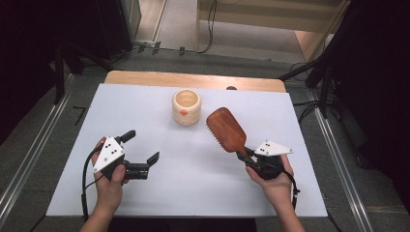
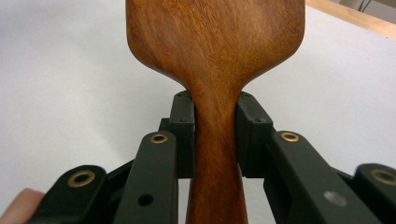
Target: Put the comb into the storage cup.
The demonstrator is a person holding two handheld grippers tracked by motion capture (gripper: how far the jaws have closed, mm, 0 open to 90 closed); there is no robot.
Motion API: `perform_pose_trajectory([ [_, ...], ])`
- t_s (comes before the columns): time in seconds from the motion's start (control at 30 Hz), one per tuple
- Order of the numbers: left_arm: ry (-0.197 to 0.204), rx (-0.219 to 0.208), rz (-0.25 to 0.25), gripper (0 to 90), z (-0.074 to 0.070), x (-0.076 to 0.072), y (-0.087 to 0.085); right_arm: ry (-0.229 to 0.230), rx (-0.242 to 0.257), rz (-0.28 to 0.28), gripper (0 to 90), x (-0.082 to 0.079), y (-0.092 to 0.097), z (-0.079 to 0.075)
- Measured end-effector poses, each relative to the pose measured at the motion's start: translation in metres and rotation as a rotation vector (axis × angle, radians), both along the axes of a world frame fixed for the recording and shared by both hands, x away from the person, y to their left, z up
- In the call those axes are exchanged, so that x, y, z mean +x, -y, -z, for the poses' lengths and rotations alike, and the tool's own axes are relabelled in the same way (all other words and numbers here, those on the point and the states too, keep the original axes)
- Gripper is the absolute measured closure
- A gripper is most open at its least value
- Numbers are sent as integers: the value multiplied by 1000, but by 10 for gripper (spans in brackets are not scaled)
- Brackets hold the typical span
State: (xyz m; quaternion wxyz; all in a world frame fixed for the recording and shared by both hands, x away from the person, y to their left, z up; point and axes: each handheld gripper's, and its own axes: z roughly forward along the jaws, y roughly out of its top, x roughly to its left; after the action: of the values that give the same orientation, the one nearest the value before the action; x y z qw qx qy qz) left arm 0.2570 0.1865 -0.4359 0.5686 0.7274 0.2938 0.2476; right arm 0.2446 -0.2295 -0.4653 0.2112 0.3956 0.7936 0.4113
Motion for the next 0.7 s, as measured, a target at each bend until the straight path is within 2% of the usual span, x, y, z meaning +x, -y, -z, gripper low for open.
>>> perform_pose_trajectory([
  [0.3,5,-40,27,0,-3,6,14,9,26,-31,700,-3,-10,-1],
  [0.4,-6,-52,46,0,-1,8,18,11,36,-42,700,-5,-15,-2],
  [0.53,-12,-46,68,0,2,7,22,19,39,-59,700,-7,-21,-3],
  [0.7,-20,-65,85,0,2,7,24,20,58,-72,700,-10,-29,-2],
])
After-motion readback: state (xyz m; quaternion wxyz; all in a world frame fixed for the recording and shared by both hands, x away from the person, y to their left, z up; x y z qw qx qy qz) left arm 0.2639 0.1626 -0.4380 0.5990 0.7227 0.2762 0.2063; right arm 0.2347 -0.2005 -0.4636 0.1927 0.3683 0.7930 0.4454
